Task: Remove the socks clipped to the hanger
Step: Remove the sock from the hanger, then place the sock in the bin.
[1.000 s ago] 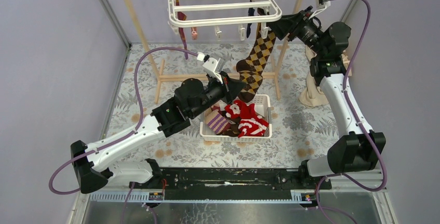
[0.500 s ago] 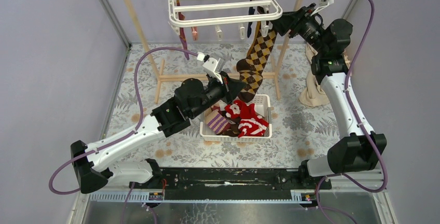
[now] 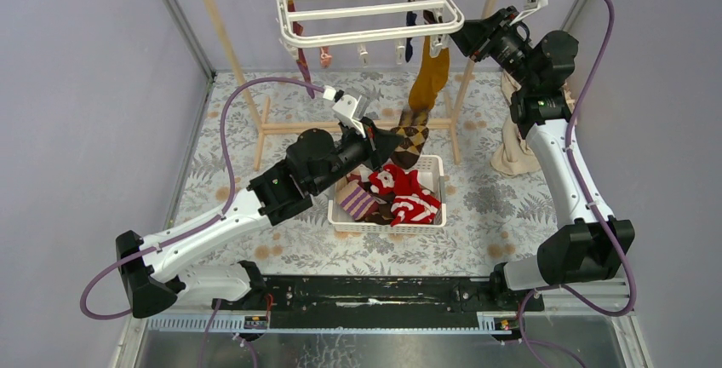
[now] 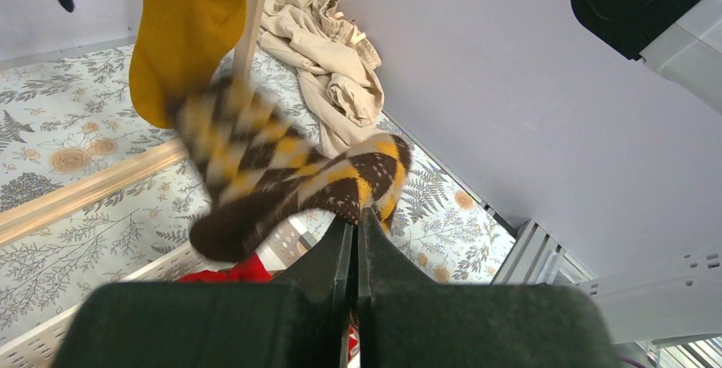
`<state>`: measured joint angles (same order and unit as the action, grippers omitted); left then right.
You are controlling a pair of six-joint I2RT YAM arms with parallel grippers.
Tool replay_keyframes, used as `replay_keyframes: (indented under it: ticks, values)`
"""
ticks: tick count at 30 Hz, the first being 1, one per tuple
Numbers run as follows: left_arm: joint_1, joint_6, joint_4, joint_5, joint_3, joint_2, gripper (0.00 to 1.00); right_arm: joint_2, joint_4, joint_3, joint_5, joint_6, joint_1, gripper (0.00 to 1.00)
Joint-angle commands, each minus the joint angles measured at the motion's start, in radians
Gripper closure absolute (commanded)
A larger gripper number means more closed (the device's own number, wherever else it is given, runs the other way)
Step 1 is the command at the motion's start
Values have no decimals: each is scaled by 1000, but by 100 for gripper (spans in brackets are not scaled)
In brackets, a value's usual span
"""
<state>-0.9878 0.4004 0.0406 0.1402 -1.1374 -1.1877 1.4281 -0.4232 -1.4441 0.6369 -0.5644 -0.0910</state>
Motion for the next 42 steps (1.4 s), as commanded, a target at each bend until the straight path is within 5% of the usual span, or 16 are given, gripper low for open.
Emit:
replay_keyframes:
  ticks: [1, 3, 7, 11, 30, 34, 42]
  values:
    - [-6, -18, 6, 15, -2, 32, 100, -17, -43, -22, -13, 3, -9, 79]
    - [-6, -14, 0, 13, -2, 36, 100, -22, -42, -11, -17, 3, -9, 78]
    - [-7, 4, -18, -1, -1, 49, 100, -30, -24, 6, -3, -2, -9, 38]
    - [-8, 23, -48, -20, 5, 63, 100, -74, 12, 72, -23, 3, -9, 26]
    - [-11, 106, -43, 2, 250, 58, 98, -380, 403, 480, -134, 69, -9, 13]
    - [-11, 129, -42, 9, 285, 53, 93, -415, 473, 513, -125, 70, -9, 13]
    - [-11, 142, -74, 65, 279, -6, 67, -419, 577, 510, -140, 138, -109, 14]
